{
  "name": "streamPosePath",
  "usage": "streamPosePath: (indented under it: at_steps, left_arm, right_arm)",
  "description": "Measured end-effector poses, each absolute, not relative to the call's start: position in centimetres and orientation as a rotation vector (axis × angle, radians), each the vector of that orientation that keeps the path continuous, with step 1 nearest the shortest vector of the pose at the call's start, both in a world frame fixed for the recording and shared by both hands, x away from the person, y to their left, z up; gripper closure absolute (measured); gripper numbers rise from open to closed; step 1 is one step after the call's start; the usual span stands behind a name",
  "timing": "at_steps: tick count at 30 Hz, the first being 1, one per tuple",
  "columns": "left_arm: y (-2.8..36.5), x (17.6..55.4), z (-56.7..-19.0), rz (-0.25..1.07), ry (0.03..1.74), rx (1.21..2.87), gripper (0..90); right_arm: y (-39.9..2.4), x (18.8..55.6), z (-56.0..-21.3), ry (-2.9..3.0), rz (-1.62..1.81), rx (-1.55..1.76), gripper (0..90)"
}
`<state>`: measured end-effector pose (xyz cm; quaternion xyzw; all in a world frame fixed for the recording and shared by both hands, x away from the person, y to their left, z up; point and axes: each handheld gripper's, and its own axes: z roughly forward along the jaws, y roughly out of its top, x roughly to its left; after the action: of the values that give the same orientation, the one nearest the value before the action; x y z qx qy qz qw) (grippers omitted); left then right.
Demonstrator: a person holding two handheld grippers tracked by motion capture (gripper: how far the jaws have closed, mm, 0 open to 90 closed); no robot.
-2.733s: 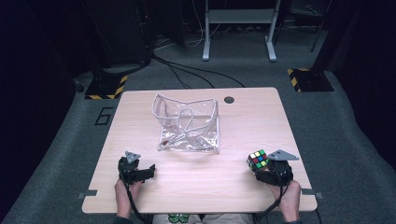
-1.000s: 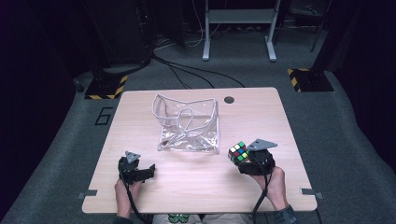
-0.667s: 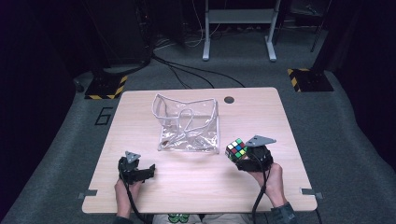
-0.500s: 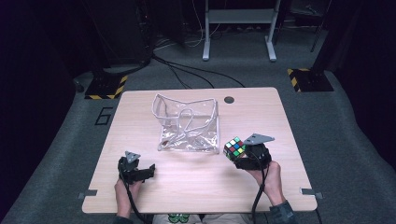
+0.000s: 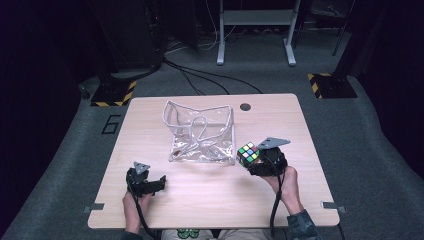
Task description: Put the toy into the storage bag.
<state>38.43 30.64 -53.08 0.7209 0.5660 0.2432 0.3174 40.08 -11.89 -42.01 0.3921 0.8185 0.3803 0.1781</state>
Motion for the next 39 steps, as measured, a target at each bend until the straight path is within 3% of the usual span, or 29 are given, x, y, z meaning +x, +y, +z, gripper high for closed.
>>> streamPosePath:
  at_steps: [39]
  left_arm:
    - [30.7,38.5,-53.1,0.639,1.489,1.897,8.3]
  right_arm:
    - [-10.0,43.2,-36.3,2.31,1.147,0.998,33.7]
